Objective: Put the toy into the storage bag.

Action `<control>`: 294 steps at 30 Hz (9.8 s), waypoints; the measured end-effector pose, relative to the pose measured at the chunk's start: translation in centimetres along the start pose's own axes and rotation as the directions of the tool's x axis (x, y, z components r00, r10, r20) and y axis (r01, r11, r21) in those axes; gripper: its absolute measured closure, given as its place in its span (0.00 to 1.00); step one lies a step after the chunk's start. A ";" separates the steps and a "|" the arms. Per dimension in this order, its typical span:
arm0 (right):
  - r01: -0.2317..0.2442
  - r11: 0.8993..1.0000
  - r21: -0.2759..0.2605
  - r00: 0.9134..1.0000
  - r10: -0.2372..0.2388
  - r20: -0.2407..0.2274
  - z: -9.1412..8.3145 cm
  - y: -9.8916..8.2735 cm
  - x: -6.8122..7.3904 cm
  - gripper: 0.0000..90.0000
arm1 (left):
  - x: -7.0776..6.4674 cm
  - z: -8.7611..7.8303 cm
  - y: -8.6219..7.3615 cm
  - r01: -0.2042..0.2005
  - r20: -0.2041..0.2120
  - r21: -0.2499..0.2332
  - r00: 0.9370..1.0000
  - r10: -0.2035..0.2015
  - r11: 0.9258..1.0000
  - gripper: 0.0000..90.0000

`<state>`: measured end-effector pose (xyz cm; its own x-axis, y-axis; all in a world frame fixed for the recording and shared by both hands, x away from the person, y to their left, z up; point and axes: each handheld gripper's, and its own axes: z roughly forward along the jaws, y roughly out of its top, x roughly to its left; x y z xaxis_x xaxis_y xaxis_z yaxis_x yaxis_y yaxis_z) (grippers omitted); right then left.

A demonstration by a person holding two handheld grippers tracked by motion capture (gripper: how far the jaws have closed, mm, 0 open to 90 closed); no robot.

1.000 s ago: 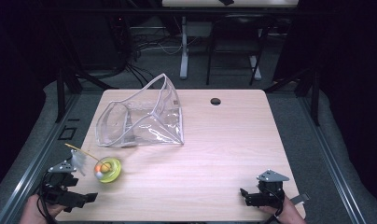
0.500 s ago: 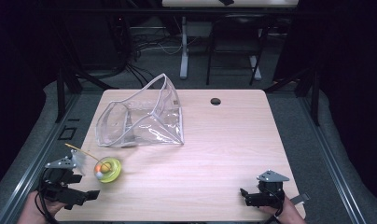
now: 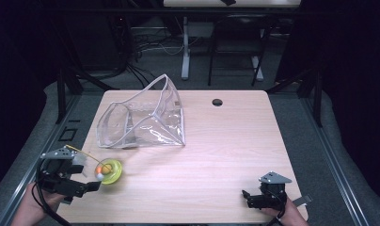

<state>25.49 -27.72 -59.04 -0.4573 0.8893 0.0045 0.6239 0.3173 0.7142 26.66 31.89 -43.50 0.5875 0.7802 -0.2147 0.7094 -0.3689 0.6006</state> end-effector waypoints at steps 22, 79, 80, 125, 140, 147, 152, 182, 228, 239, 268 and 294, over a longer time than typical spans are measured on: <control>-0.001 1.000 0.003 1.000 0.001 0.000 0.0 0.0 0.0 0.00 | 1.3 0.4 3.5 -0.020 -0.095 -0.009 0.995 0.019 1.000 0.49; -0.004 1.000 0.003 1.000 0.004 0.001 0.0 0.0 0.0 0.00 | 2.1 -1.5 5.4 -0.092 -0.087 0.035 0.992 0.095 0.995 0.98; -0.004 1.000 0.003 1.000 0.004 0.002 0.0 0.0 0.0 0.00 | 2.2 -1.5 5.5 -0.089 -0.093 0.033 0.991 0.092 0.995 0.98; -0.039 0.999 0.003 0.999 0.039 0.035 0.4 0.4 0.8 0.00 | 4.5 -6.4 12.0 -0.128 -0.215 0.120 0.965 0.152 0.984 0.98; -0.035 0.999 0.005 0.999 0.035 0.037 0.4 0.4 0.8 0.00 | 4.2 -8.7 14.7 -0.148 -0.253 0.100 0.952 0.169 0.984 0.98; -0.035 0.999 0.002 0.999 0.035 0.040 0.4 0.4 0.8 0.00 | 3.9 -9.3 15.8 -0.159 -0.267 0.095 0.947 0.179 0.983 0.98; -0.035 0.999 0.002 0.999 0.035 0.040 0.4 0.4 0.8 0.00 | 3.7 -9.7 16.5 -0.166 -0.267 0.087 0.946 0.184 0.982 0.98; -0.035 0.999 0.001 0.999 0.035 0.040 0.4 0.3 0.8 0.00 | 2.7 -8.6 22.1 -0.199 -0.248 0.058 0.946 0.208 0.978 0.98; -0.031 0.999 0.007 0.999 0.031 0.040 0.3 0.3 0.8 0.00 | 3.1 2.3 24.8 -0.205 -0.084 0.150 0.972 0.219 0.967 0.98; -0.032 0.999 0.006 0.999 0.031 0.040 0.3 0.3 0.8 0.00 | 3.6 5.1 24.3 -0.195 -0.067 0.137 0.976 0.205 0.971 0.98; -0.034 0.999 0.006 0.999 0.034 0.039 0.3 0.3 0.8 0.00 | 4.5 11.6 23.5 -0.140 -0.079 0.207 0.984 0.159 0.968 0.98; -0.034 0.999 0.005 0.999 0.033 0.039 0.3 0.3 0.8 0.00 | 4.0 7.1 23.0 -0.114 -0.111 0.119 0.986 0.128 0.986 0.33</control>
<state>25.53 -26.80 -59.02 -0.4111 0.9116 0.0010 0.6424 0.2889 0.7099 48.08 22.98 -36.00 0.6264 0.7779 -0.0496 0.6789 -0.5132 0.5250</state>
